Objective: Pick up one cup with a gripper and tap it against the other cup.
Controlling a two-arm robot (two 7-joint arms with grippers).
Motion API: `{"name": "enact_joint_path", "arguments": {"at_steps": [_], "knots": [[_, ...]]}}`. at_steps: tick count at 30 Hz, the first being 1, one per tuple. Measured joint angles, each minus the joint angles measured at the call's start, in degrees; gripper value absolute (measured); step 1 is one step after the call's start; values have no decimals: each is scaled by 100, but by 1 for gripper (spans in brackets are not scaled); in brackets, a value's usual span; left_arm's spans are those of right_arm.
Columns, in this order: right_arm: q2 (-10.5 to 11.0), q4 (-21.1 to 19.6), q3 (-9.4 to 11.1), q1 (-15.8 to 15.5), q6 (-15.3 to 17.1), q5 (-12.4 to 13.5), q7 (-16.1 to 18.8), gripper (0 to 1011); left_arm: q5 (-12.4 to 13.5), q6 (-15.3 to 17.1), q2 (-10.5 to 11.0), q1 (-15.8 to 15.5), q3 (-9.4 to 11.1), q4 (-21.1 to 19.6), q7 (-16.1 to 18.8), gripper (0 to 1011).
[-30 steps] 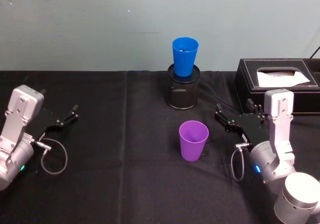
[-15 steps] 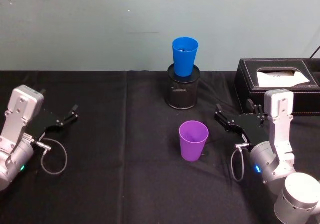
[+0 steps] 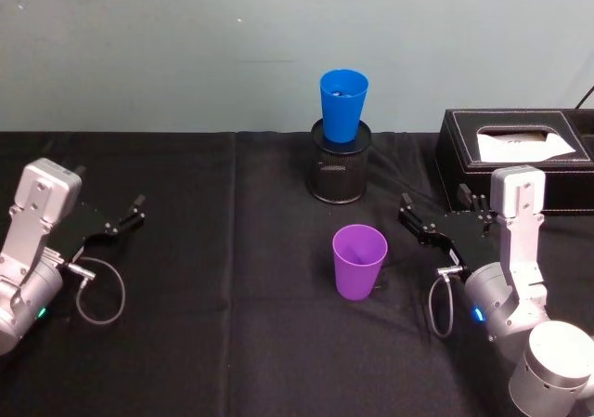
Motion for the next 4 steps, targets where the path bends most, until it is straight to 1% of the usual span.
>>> {"name": "enact_joint_path", "arguments": {"at_steps": [4], "knots": [[0, 0, 0, 0, 0, 0, 0, 1000, 0, 0, 0, 0, 0, 0, 0, 1000]]}}
